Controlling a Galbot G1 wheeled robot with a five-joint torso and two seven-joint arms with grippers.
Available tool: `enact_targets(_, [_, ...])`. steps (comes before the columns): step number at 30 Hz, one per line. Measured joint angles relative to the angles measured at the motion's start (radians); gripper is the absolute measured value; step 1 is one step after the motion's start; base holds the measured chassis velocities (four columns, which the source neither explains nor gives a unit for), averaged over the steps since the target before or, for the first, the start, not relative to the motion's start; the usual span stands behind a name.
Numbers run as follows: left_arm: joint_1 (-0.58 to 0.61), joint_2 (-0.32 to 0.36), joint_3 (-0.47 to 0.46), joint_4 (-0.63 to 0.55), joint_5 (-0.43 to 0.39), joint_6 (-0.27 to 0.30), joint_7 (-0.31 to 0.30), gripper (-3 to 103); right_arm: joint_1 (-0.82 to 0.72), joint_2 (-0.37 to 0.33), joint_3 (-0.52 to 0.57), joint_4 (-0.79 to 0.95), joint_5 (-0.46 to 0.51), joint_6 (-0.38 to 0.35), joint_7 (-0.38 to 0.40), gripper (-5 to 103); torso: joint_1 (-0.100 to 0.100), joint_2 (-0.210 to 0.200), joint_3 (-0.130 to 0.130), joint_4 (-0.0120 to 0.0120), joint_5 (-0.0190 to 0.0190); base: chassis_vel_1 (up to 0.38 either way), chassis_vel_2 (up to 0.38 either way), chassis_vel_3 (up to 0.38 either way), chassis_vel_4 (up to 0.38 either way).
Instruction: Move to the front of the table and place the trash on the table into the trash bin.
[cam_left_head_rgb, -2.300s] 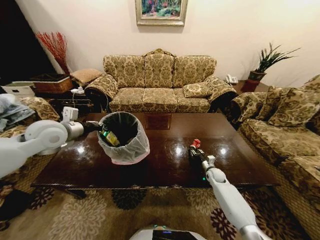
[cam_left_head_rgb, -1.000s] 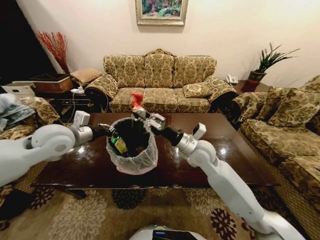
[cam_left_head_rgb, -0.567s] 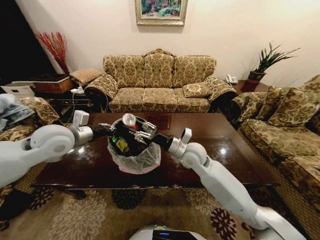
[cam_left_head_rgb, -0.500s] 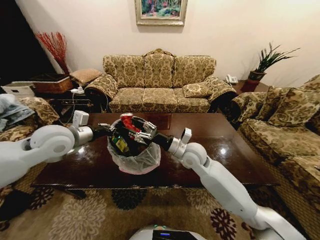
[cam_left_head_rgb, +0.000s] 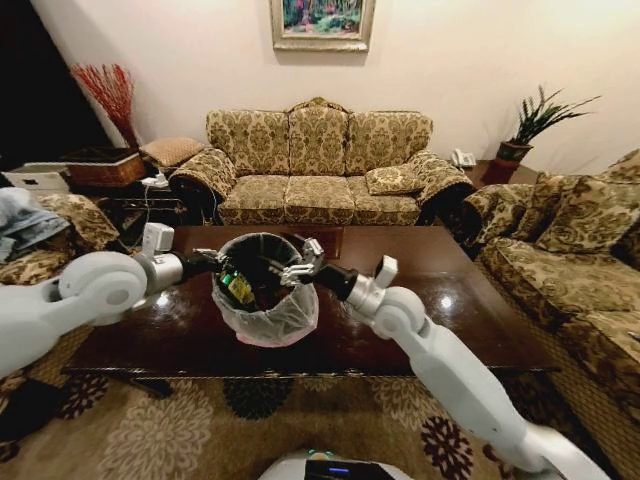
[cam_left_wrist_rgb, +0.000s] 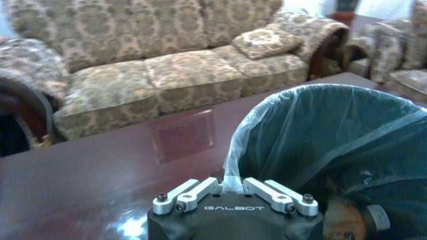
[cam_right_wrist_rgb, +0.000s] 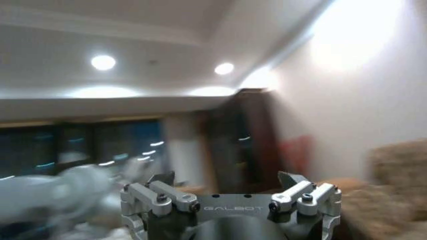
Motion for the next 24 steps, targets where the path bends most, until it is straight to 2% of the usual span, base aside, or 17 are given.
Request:
enact_targets(2, [-0.004,-0.012,-0.004,0.028,-0.014,0.000,-0.041,2,-0.087,-0.037,0.069,0.033,-0.020,0.029,0.088,100,0.000,0.000,0.000,-0.0006,0.0009,0.000,0.000,0.000,0.000])
enact_targets(3, [-0.004,-0.012,-0.004,0.028,-0.014,0.000,-0.041,2,-0.087,-0.037,0.069,0.033,-0.020,0.029,0.088,100,0.000,0.000,0.000,-0.0006,0.0009,0.000,0.000,0.000,0.000])
enact_targets(4, [-0.005,-0.021,-0.006,0.038,-0.021,0.001,-0.059,2,-0.122,-0.042,0.105,0.042,-0.043,0.043,0.121,100,0.000,0.000,0.000,-0.0009,0.0010,0.000,0.000,0.000,0.000])
enact_targets(6, [-0.006,-0.049,-0.009,0.061,-0.021,-0.002,-0.096,2,-0.193,-0.039,0.180,0.061,-0.102,0.064,0.191,100,0.000,0.000,0.000,-0.0007,0.0006,0.000,0.000,0.000,0.000])
enact_targets(7, [-0.006,-0.049,-0.009,0.061,-0.021,-0.002,-0.096,2,-0.193,-0.039,0.180,0.061,-0.102,0.064,0.191,100,0.000,0.000,0.000,-0.0007,0.0006,0.000,0.000,0.000,0.000])
enact_targets(9, [-0.006,-0.089,-0.017,0.081,0.008,-0.009,-0.131,2,-0.240,-0.022,0.243,0.078,-0.167,0.068,0.234,100,0.000,0.000,0.000,-0.0001,0.0002,0.000,0.000,0.000,0.000])
enact_targets(10, [-0.006,-0.127,-0.025,0.082,0.043,-0.022,-0.158,2,-0.276,-0.001,0.304,0.084,-0.228,0.072,0.242,100,0.000,0.000,0.000,0.0001,0.0001,0.000,0.000,0.000,0.000])
enact_targets(12, [-0.007,-0.145,-0.030,0.081,0.051,-0.025,-0.175,2,-0.289,0.007,0.328,0.085,-0.251,0.076,0.242,100,0.000,0.000,0.000,-0.0001,0.0000,0.000,0.000,0.000,0.000])
enact_targets(13, [-0.004,-0.193,-0.059,0.070,0.051,-0.025,-0.215,2,-0.323,0.033,0.384,0.089,-0.293,0.091,0.240,100,0.000,0.000,0.000,0.0000,0.0000,0.000,0.000,0.000,0.000])
enact_targets(15, [0.002,-0.212,-0.075,0.065,0.050,-0.024,-0.223,2,-0.338,0.042,0.403,0.093,-0.302,0.097,0.242,100,0.000,0.000,0.000,0.0000,0.0005,0.000,0.000,0.000,0.000])
enact_targets(18, [0.036,-0.309,-0.146,0.050,0.059,-0.032,-0.280,2,-0.438,0.084,0.484,0.130,-0.323,0.114,0.263,100,0.000,0.000,0.000,-0.0003,0.0003,0.000,0.000,0.000,0.000])
enact_targets(24, [0.068,-0.361,-0.189,0.031,0.065,-0.037,-0.300,2,-0.540,0.089,0.538,0.139,-0.331,0.158,0.241,100,0.000,0.000,0.000,-0.0001,0.0003,0.008,0.001,-0.011,0.007])
